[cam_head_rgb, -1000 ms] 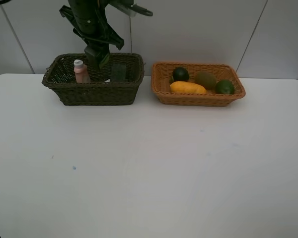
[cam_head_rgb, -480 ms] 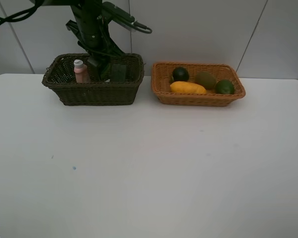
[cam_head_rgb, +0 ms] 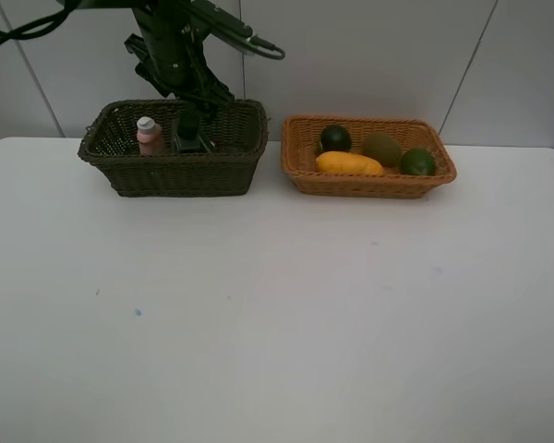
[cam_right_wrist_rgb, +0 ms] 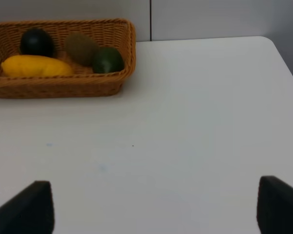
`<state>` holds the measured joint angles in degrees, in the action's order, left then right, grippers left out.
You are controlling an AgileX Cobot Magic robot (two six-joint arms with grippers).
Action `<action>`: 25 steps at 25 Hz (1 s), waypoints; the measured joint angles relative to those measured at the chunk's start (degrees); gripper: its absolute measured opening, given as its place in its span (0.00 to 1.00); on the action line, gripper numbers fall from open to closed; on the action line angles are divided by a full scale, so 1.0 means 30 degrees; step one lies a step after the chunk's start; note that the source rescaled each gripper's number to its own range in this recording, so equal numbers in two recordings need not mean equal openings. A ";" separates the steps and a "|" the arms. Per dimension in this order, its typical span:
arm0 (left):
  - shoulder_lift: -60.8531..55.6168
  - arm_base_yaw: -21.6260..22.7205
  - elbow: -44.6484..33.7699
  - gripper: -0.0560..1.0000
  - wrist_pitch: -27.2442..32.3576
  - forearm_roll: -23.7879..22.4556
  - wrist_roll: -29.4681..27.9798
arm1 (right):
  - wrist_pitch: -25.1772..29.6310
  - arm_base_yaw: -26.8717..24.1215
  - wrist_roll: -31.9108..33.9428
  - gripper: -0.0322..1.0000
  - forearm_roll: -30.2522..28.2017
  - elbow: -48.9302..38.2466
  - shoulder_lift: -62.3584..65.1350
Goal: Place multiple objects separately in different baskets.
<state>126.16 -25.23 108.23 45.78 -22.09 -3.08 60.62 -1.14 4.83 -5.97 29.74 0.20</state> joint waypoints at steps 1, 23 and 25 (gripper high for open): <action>0.0000 0.0000 0.0000 0.99 0.0014 0.0000 0.0000 | 0.0000 0.0000 0.0000 1.00 0.0000 0.0000 0.0000; -0.3586 -0.0565 -0.0677 1.00 0.3708 0.1460 0.0012 | 0.0000 0.0000 0.0000 1.00 0.0000 0.0000 0.0000; -0.4744 -0.0660 -0.1490 1.00 0.4042 0.2087 0.0012 | 0.0000 0.0000 0.0000 1.00 0.0000 0.0000 0.0000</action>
<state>111.93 -27.21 103.75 57.91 -15.83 -3.04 60.62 -1.14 4.83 -5.97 29.74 0.20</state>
